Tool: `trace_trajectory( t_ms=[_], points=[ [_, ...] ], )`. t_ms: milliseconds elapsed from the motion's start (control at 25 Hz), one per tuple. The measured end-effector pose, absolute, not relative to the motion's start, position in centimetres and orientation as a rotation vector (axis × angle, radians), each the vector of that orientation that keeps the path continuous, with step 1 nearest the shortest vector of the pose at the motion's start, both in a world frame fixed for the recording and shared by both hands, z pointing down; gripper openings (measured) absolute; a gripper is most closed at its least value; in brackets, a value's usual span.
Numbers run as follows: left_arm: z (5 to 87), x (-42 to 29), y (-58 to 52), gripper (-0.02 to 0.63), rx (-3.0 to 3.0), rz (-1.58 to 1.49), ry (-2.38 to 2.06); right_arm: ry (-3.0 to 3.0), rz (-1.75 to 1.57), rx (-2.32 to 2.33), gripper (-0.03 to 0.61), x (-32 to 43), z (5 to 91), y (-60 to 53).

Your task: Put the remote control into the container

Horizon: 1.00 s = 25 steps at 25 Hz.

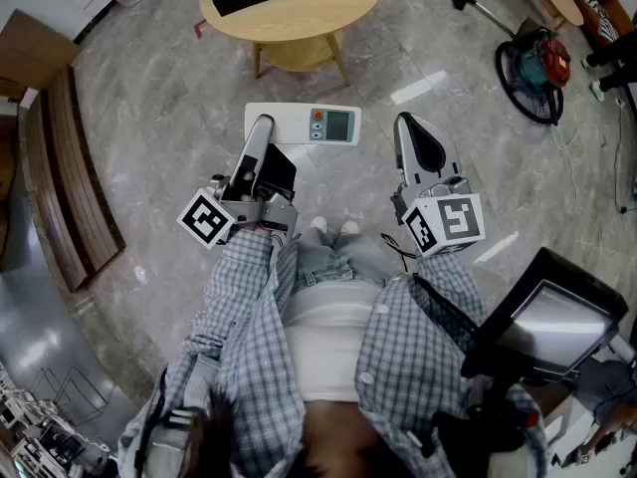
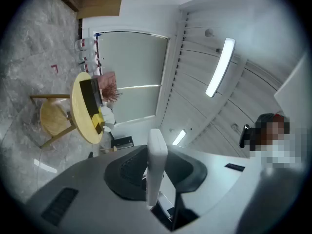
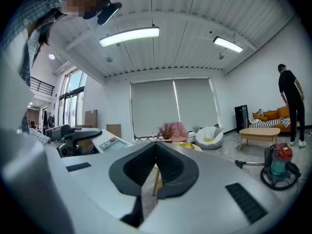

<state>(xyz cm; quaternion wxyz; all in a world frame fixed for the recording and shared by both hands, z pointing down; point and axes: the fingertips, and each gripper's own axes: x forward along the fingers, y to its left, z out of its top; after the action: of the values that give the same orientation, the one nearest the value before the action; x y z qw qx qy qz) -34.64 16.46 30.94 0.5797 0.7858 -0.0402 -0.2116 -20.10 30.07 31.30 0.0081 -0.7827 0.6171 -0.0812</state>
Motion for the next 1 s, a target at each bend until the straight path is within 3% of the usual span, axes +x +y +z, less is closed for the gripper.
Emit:
trace_trajectory(
  t_ms=[1000],
  points=[
    [31.1,-34.5,17.0,0.1,1.792,-0.531,-0.101,1.854,-0.268,-2.43,0.005,-18.8,31.5,30.7]
  ],
)
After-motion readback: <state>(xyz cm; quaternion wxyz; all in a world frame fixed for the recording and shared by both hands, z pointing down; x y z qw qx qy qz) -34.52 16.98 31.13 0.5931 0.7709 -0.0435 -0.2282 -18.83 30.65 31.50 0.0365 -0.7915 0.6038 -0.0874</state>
